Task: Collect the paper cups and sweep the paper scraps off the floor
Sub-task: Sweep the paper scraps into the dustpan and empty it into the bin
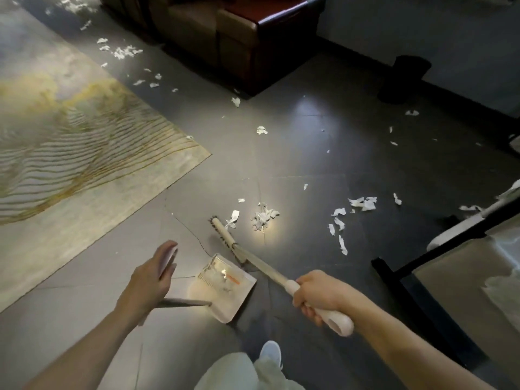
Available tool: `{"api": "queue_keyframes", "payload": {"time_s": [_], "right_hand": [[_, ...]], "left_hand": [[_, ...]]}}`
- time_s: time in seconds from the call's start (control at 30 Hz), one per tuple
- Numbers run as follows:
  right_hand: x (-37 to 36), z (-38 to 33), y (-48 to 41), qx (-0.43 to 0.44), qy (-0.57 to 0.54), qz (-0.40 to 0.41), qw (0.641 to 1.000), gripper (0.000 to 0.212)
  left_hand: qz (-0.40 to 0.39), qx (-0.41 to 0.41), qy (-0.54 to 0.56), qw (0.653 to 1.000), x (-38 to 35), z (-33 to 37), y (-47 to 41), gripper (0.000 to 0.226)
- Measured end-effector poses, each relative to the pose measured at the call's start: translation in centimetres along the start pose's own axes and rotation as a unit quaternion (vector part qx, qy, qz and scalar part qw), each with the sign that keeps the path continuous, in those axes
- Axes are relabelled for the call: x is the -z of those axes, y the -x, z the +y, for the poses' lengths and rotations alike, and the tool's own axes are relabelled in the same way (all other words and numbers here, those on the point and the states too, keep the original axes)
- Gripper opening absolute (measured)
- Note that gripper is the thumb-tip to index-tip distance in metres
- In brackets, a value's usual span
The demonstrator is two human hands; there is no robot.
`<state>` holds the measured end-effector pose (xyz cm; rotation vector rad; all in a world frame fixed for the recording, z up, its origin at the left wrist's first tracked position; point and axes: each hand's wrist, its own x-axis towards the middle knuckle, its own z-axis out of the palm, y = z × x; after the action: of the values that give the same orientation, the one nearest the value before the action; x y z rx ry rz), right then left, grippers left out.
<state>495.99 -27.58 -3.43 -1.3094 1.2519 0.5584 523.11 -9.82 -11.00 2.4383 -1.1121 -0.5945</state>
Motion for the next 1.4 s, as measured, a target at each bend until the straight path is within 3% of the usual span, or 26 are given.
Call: {"api": "queue_keyframes", "payload": {"time_s": [0.23,0.5,0.67,0.73,1.0,1.17,1.23,1.4], "right_hand": [[5.0,-4.8,-7.4,0.030,0.032,0.097,0.994,0.021],[8.0,-10.2,-15.8,-0.026,0.026,0.144,0.989,0.025],[5.8,-15.6,-19.4,-0.053,0.019,0.100,0.993,0.021],[4.3,-17.7,-19.9,-0.054,0.058,0.076,0.994,0.012],[1.1,-21.3,-17.3,0.018,0.270,-0.024,0.962,0.017],[3.4,-22.8,-13.3,-0.039,0.088,-0.078,0.992,0.009],[4.5,-22.2,-11.5,-0.049,0.020,-0.069,0.996,0.018],[3.6,-16.8,-8.0,-0.010,0.010,0.003,1.000,0.036]], "left_hand": [[0.056,0.029,-0.003,0.998,2.7,-2.5,-5.4,0.041],[0.019,0.017,-0.016,1.000,4.7,-5.1,-13.7,0.041],[0.010,-0.017,-0.016,1.000,6.0,-5.1,-19.7,0.041],[0.003,-0.035,-0.025,0.999,6.3,-4.4,-22.0,0.042],[0.003,-0.068,-0.021,0.997,6.3,-4.1,-26.8,0.042],[-0.002,-0.084,0.005,0.996,6.6,-4.4,-27.2,0.039],[-0.017,-0.089,0.017,0.996,6.7,-4.2,-26.9,0.038],[-0.053,-0.139,0.030,0.988,5.3,-1.0,-26.7,0.038]]}}
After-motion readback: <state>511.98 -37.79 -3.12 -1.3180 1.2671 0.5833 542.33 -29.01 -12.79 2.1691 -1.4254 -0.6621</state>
